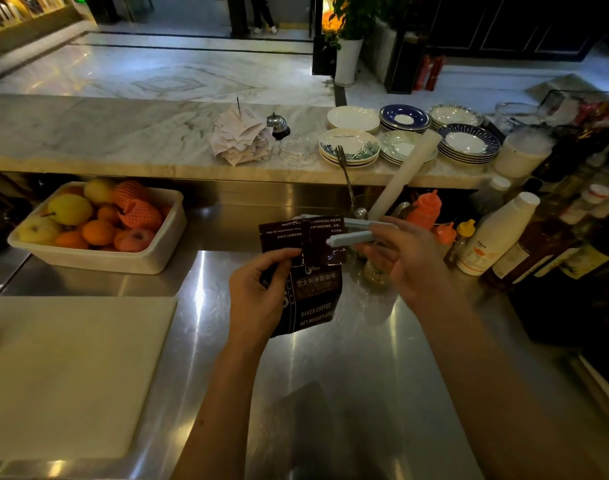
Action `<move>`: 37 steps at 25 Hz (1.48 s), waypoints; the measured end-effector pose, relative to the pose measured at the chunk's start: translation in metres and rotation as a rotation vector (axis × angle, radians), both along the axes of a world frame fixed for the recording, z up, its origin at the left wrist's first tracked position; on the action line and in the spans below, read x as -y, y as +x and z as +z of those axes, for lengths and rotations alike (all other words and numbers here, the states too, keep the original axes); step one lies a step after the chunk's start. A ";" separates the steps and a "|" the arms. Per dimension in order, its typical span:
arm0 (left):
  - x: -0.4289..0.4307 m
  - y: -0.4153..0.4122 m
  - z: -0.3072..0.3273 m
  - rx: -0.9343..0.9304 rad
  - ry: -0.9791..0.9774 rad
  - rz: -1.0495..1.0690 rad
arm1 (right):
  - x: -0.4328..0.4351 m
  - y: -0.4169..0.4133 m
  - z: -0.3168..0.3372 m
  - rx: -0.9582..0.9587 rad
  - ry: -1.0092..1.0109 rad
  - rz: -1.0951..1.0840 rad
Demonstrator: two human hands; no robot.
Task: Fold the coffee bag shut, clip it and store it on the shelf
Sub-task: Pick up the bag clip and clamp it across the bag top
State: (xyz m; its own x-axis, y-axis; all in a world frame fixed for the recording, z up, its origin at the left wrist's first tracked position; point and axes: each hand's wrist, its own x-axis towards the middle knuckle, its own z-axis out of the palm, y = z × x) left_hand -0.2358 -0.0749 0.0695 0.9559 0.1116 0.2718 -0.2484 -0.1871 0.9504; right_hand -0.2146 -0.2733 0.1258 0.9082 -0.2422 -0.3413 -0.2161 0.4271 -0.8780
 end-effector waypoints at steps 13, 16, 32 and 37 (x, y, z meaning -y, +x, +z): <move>0.013 0.005 0.016 0.021 -0.153 -0.019 | -0.030 -0.008 -0.006 0.203 -0.150 0.099; 0.013 0.007 0.016 -0.049 -0.190 0.009 | -0.032 -0.008 -0.005 0.211 -0.054 0.071; 0.011 0.008 0.033 -0.050 -0.197 -0.076 | -0.036 -0.017 0.014 0.345 -0.281 0.075; 0.003 0.009 0.041 -0.037 -0.321 -0.193 | -0.035 -0.019 0.012 0.351 -0.245 0.032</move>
